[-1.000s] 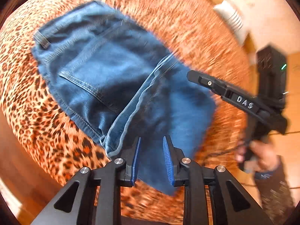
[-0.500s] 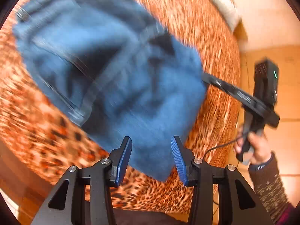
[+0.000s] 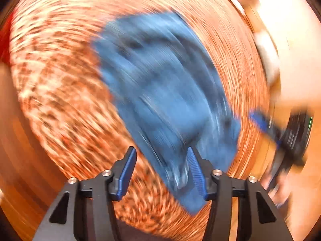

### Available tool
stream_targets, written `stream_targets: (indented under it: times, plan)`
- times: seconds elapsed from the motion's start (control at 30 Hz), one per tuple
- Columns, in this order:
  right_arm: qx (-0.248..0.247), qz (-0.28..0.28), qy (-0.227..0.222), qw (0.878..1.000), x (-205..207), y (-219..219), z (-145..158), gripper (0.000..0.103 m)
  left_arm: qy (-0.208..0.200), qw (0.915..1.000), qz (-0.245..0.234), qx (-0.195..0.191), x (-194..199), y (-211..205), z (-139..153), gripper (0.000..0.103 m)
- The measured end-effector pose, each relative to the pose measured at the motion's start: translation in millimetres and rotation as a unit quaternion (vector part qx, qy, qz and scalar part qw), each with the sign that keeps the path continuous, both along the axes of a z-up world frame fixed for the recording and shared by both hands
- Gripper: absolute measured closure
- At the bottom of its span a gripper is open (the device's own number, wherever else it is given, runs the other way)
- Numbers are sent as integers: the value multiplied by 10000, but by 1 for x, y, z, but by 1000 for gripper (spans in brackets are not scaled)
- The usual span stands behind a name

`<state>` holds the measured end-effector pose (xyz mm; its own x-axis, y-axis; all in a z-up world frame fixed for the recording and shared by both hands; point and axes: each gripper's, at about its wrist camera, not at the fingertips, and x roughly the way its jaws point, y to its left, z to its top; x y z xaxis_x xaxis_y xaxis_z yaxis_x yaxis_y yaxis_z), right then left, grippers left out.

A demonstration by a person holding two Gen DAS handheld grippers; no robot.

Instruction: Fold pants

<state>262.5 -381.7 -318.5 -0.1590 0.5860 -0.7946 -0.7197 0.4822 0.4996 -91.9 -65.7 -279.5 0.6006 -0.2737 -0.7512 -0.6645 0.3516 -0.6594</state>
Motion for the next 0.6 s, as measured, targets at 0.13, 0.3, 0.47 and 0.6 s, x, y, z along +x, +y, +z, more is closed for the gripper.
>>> stream_targets:
  times: [0.13, 0.3, 0.47, 0.6]
  plan:
    - [-259, 343, 61, 9991, -9, 74, -1, 44, -341, 9873, 1155, -1033, -33, 72, -25, 48]
    - [-634, 930, 60, 9936, -19, 175, -11, 38, -474, 9646, 1912, -1752, -56, 111, -50, 45]
    - [-1079, 1471, 24, 9832, -19, 248, -37, 38, -512, 9446, 2281, -2306, -68, 132, -76, 45]
    - [-1288, 1921, 64, 9729, -21, 279, -51, 38, -636, 9383, 2318, -2485, -65, 136, -97, 40]
